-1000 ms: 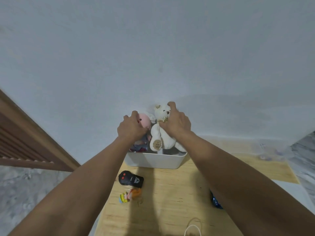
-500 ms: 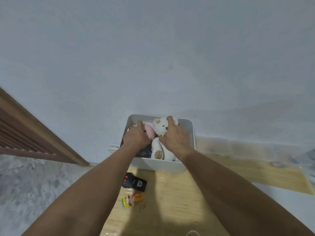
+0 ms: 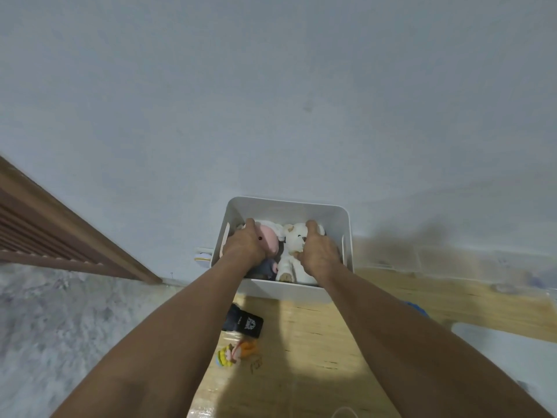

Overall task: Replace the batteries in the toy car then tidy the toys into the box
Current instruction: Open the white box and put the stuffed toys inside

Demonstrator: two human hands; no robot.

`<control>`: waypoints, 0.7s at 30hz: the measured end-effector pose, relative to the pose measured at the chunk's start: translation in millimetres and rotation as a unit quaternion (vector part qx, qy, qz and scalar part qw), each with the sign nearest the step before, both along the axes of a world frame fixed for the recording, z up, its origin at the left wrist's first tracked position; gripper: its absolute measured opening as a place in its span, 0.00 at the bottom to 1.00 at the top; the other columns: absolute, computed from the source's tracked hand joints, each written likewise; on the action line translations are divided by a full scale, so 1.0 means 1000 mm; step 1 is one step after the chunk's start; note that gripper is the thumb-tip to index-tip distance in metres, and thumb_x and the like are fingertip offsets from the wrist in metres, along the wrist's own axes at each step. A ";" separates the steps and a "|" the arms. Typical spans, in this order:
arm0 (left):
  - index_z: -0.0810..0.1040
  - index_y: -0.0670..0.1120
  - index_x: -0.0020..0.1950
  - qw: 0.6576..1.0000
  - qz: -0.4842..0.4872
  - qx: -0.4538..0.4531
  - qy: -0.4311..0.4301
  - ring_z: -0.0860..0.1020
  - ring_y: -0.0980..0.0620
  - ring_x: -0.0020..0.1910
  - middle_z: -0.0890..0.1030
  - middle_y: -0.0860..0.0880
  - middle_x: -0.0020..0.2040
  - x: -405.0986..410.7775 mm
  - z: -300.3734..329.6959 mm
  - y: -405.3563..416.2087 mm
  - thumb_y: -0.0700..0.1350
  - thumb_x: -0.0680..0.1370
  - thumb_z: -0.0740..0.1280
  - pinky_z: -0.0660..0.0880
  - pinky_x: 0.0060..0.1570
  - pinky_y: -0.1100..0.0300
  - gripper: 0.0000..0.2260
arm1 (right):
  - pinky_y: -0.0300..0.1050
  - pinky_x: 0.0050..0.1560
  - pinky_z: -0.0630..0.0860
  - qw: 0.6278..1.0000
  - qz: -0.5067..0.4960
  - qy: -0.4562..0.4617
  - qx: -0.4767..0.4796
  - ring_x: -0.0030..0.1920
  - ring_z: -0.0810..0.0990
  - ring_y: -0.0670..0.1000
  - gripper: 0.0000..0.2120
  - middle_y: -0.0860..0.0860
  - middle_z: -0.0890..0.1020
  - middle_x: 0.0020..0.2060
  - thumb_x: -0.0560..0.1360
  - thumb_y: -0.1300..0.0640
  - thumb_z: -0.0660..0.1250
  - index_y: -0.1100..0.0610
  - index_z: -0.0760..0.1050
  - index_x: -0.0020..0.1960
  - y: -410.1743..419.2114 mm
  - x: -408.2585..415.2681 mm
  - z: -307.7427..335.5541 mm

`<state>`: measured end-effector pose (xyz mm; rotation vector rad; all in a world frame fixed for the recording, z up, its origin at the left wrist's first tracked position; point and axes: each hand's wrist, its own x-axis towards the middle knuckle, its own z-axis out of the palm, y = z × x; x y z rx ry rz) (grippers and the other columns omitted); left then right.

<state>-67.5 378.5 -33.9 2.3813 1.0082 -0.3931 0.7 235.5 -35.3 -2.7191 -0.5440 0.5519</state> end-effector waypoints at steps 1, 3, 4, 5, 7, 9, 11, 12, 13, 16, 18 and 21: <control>0.62 0.47 0.66 1.000 0.000 -0.005 -0.001 0.75 0.39 0.61 0.72 0.42 0.64 0.000 -0.001 0.000 0.51 0.70 0.73 0.76 0.57 0.47 0.30 | 0.54 0.56 0.73 1.000 -0.002 0.006 0.006 0.58 0.78 0.63 0.27 0.58 0.80 0.56 0.74 0.54 0.71 0.54 0.60 0.66 0.000 0.000 0.000; 0.61 0.47 0.67 1.000 -0.002 -0.008 0.004 0.74 0.38 0.62 0.70 0.42 0.66 0.000 0.001 -0.001 0.51 0.71 0.73 0.75 0.58 0.46 0.31 | 0.54 0.57 0.73 1.000 0.000 0.011 0.013 0.59 0.77 0.63 0.27 0.58 0.80 0.56 0.74 0.53 0.71 0.54 0.60 0.67 -0.002 0.001 0.002; 0.60 0.47 0.68 1.000 -0.004 -0.009 0.009 0.73 0.38 0.63 0.69 0.42 0.67 0.000 0.002 -0.001 0.51 0.71 0.73 0.74 0.59 0.46 0.31 | 0.54 0.57 0.72 1.000 0.001 0.013 0.014 0.60 0.77 0.63 0.27 0.58 0.79 0.57 0.74 0.51 0.71 0.54 0.60 0.67 -0.002 0.000 0.003; 0.60 0.47 0.68 1.000 -0.007 -0.012 0.012 0.73 0.38 0.64 0.68 0.42 0.69 -0.001 0.001 -0.001 0.51 0.72 0.72 0.74 0.60 0.45 0.31 | 0.54 0.58 0.72 1.000 0.003 0.017 0.015 0.61 0.76 0.63 0.28 0.58 0.79 0.58 0.74 0.51 0.70 0.54 0.60 0.68 -0.003 0.000 0.005; 0.60 0.46 0.69 1.000 -0.011 -0.021 0.020 0.72 0.38 0.64 0.67 0.41 0.70 -0.001 0.004 0.000 0.49 0.72 0.72 0.74 0.59 0.46 0.30 | 0.53 0.59 0.72 1.000 0.006 0.024 0.014 0.62 0.75 0.62 0.29 0.57 0.77 0.61 0.74 0.50 0.70 0.53 0.60 0.69 -0.006 -0.001 0.010; 0.63 0.44 0.68 0.999 -0.021 -0.011 0.023 0.74 0.39 0.63 0.69 0.40 0.68 -0.003 0.009 -0.001 0.48 0.73 0.71 0.75 0.58 0.48 0.28 | 0.53 0.58 0.72 1.000 0.008 0.024 0.009 0.62 0.75 0.62 0.29 0.56 0.75 0.63 0.73 0.51 0.70 0.54 0.61 0.68 -0.009 0.000 0.015; 0.65 0.42 0.68 0.998 -0.048 0.034 0.035 0.74 0.41 0.63 0.71 0.39 0.66 -0.004 0.016 -0.002 0.48 0.75 0.67 0.74 0.59 0.50 0.24 | 0.51 0.56 0.73 1.000 0.009 0.019 0.006 0.61 0.75 0.61 0.27 0.56 0.75 0.61 0.72 0.53 0.70 0.55 0.63 0.66 -0.011 0.000 0.022; 0.65 0.41 0.69 0.995 -0.060 0.065 0.040 0.74 0.41 0.63 0.71 0.39 0.66 -0.004 0.023 -0.004 0.47 0.77 0.65 0.74 0.59 0.52 0.23 | 0.51 0.54 0.74 1.000 0.012 0.013 0.002 0.60 0.76 0.61 0.26 0.56 0.77 0.60 0.71 0.54 0.70 0.55 0.64 0.65 -0.012 0.000 0.026; 0.65 0.41 0.69 0.992 -0.067 0.097 0.035 0.74 0.41 0.63 0.71 0.39 0.65 -0.006 0.029 -0.006 0.47 0.78 0.63 0.74 0.59 0.52 0.22 | 0.50 0.53 0.74 1.000 0.016 0.008 -0.005 0.59 0.77 0.60 0.25 0.56 0.78 0.58 0.72 0.54 0.70 0.56 0.65 0.65 -0.013 -0.001 0.031; 0.71 0.43 0.63 0.990 -0.054 0.131 0.005 0.78 0.44 0.55 0.76 0.43 0.57 -0.008 0.044 -0.009 0.48 0.76 0.65 0.78 0.54 0.52 0.17 | 0.48 0.54 0.75 1.000 0.012 -0.004 0.000 0.59 0.77 0.60 0.21 0.57 0.78 0.58 0.72 0.55 0.68 0.57 0.70 0.64 -0.015 -0.003 0.046; 0.75 0.44 0.58 0.991 -0.044 0.125 -0.012 0.78 0.46 0.47 0.78 0.47 0.49 -0.015 0.055 -0.011 0.49 0.75 0.66 0.77 0.48 0.56 0.14 | 0.47 0.56 0.76 1.000 0.004 -0.013 0.018 0.58 0.78 0.59 0.17 0.56 0.79 0.57 0.72 0.57 0.68 0.57 0.75 0.60 -0.016 -0.006 0.056; 0.79 0.45 0.53 0.991 -0.036 0.118 -0.053 0.78 0.46 0.46 0.78 0.48 0.45 -0.028 0.066 -0.011 0.52 0.75 0.67 0.75 0.44 0.57 0.13 | 0.48 0.54 0.78 0.998 -0.003 -0.011 0.057 0.54 0.80 0.58 0.10 0.55 0.82 0.52 0.70 0.58 0.68 0.56 0.80 0.51 -0.018 -0.015 0.070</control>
